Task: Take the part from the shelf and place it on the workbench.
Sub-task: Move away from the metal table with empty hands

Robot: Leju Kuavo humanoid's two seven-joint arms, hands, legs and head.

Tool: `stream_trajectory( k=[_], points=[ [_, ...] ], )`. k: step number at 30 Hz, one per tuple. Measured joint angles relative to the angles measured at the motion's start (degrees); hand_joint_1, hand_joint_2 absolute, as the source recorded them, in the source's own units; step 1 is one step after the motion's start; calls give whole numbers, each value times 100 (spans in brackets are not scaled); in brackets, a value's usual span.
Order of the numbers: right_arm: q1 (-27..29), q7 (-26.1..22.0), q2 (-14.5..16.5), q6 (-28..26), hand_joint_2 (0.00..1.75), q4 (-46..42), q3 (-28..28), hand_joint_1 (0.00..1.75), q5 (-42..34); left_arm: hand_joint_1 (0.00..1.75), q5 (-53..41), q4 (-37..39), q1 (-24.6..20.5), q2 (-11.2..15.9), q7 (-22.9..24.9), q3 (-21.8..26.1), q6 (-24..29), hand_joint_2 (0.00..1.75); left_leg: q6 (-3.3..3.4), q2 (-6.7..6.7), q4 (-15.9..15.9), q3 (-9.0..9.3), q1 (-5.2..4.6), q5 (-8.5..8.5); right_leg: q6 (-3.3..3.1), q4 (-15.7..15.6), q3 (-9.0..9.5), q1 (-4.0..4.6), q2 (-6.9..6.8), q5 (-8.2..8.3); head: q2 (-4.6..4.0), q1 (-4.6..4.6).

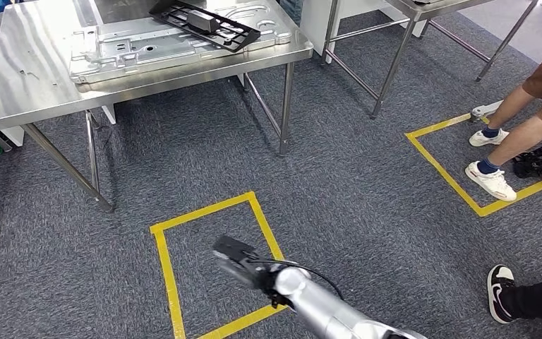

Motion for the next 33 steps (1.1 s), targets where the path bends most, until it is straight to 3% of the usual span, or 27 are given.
stream_trajectory(
  k=[8,13,23,27,29,32,33],
  points=[
    [839,990,-509,-315,0,477,-1399,0,-1499,0,25,-1,29,35,0,-1,-19,0,3,-8,3,-20,-17,-2,2,-1,-14,-18,-9,1,0,1],
    [1345,1163,-616,-371,0,612,-2098,0,-1951,0,93,0,34,38,0,0,-14,0,3,-8,2,-26,-15,-2,2,-1,-22,-16,-9,0,0,0],
    [1625,1264,-605,-426,0,699,-2615,0,-2125,0,219,-2,34,57,0,18,23,0,29,-7,40,-38,-28,-17,20,-5,-21,-34,-9,10,0,0],
    [1649,1286,-594,-483,0,710,-2622,0,-2021,0,227,-2,32,60,0,43,35,0,100,6,3,-33,-24,11,74,-7,-26,-47,-5,10,0,-1],
    [1660,1290,-594,-510,0,715,-2621,0,-1955,0,227,-2,30,57,0,54,41,0,154,33,-75,-12,17,60,111,246,-142,-55,0,-187,0,7],
    [1680,1296,-591,-520,0,727,-2595,0,-1847,0,227,-2,31,56,0,61,41,0,174,79,-104,-16,45,82,159,1299,-619,-122,3,-732,0,17],
    [1689,1298,-590,-521,0,733,-2581,0,-1809,0,227,-2,31,56,0,62,40,0,167,97,-103,-18,53,84,181,1532,-718,-154,3,-793,0,17]
  ],
)
